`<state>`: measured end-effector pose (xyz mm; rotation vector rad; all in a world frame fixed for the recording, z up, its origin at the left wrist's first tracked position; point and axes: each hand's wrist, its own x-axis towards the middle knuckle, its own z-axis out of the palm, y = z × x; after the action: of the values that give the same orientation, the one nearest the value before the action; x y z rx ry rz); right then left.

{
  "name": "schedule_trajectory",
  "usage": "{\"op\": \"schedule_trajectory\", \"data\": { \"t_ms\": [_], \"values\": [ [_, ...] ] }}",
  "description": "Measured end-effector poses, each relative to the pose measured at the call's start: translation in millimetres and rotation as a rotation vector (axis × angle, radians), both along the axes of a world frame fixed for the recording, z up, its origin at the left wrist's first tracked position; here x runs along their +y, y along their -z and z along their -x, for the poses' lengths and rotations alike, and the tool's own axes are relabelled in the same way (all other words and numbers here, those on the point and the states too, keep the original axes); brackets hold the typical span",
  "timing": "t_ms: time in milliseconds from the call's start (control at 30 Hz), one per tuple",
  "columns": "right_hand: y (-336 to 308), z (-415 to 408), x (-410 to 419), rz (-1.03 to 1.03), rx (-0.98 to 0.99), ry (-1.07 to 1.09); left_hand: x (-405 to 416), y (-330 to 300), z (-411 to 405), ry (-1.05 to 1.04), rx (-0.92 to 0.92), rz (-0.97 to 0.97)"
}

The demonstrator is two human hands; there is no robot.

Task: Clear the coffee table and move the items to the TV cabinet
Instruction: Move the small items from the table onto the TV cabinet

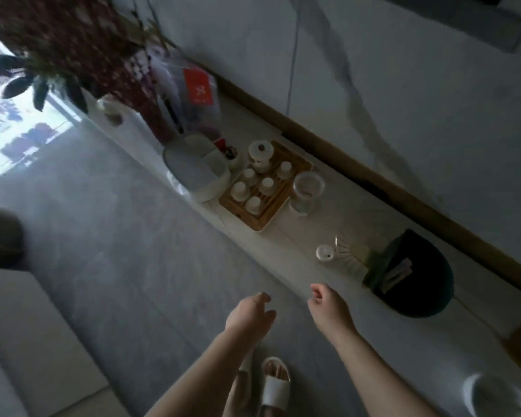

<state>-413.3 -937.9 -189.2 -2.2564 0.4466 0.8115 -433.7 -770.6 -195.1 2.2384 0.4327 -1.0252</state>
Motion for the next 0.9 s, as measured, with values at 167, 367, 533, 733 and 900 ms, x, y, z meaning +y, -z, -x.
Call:
{"op": "schedule_trajectory", "data": {
  "t_ms": [167, 367, 533, 733, 900],
  "values": [
    [-5, 20, 78, 0.055, 0.015, -0.351, 67, -6, 50, -0.146, 0.014, -0.060],
    [-8, 58, 182, 0.069, 0.068, -0.695, 148, -8, 125, -0.404, 0.079, -0.078],
    [-9, 89, 273, 0.069, 0.066, -0.901, 210, -5, 186, -0.585, 0.098, -0.063],
    [-20, 133, 375, 0.145, 0.021, -1.148, 284, -10, 258, -0.855, 0.117, -0.036],
    [-29, 171, 466, 0.189, -0.099, -1.425, 349, -13, 318, -1.042, 0.111, -0.053]
  ]
}}
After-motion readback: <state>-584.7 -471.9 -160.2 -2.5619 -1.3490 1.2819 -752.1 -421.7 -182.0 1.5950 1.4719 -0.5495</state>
